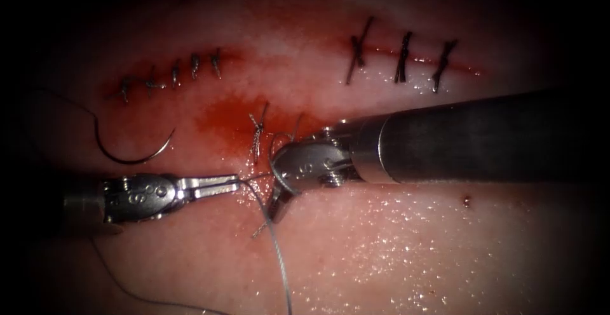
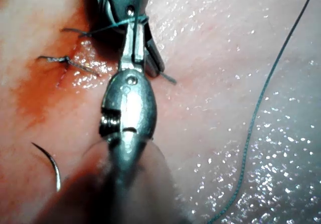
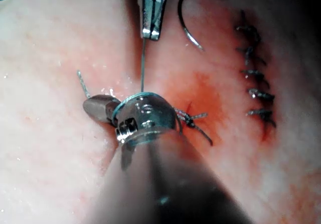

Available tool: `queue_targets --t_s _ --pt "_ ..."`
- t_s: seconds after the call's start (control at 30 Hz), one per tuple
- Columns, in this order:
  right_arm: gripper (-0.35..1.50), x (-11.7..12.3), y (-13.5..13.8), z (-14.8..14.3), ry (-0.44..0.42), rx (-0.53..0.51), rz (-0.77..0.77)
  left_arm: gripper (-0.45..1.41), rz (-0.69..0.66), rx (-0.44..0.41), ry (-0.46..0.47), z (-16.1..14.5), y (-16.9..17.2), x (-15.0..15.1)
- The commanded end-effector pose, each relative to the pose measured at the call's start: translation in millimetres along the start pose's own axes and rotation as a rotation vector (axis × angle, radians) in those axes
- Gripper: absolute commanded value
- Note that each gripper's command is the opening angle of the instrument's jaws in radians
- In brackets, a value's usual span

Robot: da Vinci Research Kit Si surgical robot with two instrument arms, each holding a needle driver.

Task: Wound Closure

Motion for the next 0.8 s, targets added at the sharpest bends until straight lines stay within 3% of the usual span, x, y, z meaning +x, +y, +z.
queue_targets --t_s 0.03,0.17,0.47,0.7,0.8 --pt "-0.35 0.2 0.3 0.5 0.021 -0.006 -0.005 -0.45 -0.002 -0.002 0.0 0.4 1.0 -0.8" --pt "-0.35 0.3 0.4 -0.2 0.09 -0.032 -0.014 -0.45 0.014 -0.022 -0.033 0.3 2.5 -0.9" --pt "-0.35 -0.8 0.5 -3.6 0.332 -0.12 0.035 -0.45 0.05 -0.082 -0.101 -0.9 7.9 -2.7" --pt "-0.35 -2.6 1.6 -7.3 0.453 -0.191 0.084 -0.45 0.061 -0.113 -0.139 -1.6 12.3 -4.1" --pt "-0.35 -3.6 2.2 -8.5 0.463 -0.218 0.102 -0.45 0.054 -0.12 -0.145 -1.7 14.0 -4.0"
